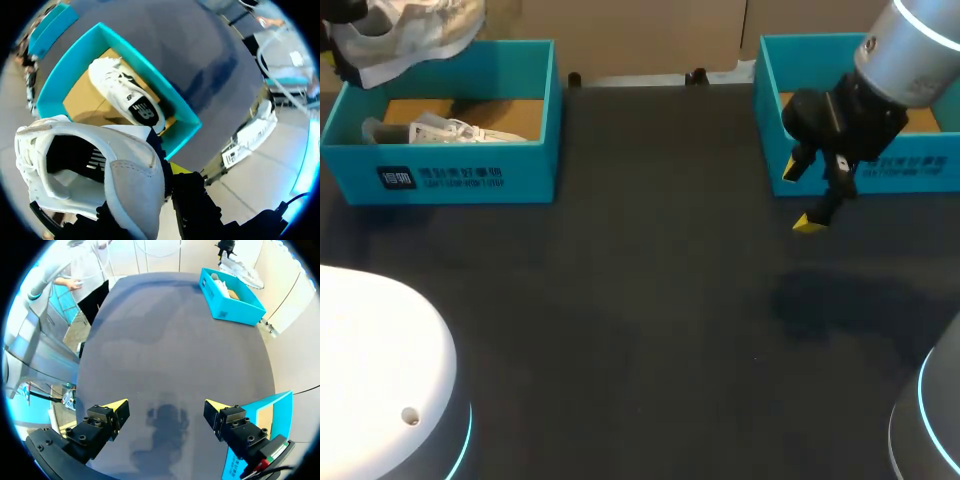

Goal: Take the shoe out of the shoebox, open the shoe tongue, remove and reinsert the insole, then place the shoe into the shoebox

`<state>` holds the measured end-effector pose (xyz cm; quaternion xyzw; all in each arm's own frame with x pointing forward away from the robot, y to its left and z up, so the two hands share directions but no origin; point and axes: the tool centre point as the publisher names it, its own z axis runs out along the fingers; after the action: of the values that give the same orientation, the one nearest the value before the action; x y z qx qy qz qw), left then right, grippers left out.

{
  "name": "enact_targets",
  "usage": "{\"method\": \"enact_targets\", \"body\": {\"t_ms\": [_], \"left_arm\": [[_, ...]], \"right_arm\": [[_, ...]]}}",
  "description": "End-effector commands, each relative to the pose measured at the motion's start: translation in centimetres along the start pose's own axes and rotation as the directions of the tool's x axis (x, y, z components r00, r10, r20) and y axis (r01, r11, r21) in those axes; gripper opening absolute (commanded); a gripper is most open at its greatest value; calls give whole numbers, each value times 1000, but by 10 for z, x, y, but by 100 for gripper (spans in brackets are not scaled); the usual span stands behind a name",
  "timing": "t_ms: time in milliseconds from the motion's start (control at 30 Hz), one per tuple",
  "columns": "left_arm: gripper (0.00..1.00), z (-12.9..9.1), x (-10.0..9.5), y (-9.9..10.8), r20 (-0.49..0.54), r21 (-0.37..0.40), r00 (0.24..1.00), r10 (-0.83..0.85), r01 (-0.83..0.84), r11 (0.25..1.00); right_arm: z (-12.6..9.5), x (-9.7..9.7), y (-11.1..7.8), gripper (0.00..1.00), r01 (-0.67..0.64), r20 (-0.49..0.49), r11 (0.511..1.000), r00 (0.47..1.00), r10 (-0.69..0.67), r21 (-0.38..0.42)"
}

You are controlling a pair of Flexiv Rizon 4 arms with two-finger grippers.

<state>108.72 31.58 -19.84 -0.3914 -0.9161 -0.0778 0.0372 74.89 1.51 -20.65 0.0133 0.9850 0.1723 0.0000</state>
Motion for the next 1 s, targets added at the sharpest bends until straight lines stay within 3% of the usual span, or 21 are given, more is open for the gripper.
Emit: {"method": "enact_targets", "body": {"t_ms": [33,367,1000], "left_arm": [[0,-2,-8,11,-8,42,988,153,-153,987],[0,-7,-7,12,28,-51,859,511,-509,859],[0,-9,-7,13,27,-55,853,521,-519,853]], "right_arm": [[1,0,0,100,0,1,1000,1000,0,2],[1,0,0,100,0,1,1000,1000,0,2],[1,0,0,100,0,1,1000,1000,0,2]]}}
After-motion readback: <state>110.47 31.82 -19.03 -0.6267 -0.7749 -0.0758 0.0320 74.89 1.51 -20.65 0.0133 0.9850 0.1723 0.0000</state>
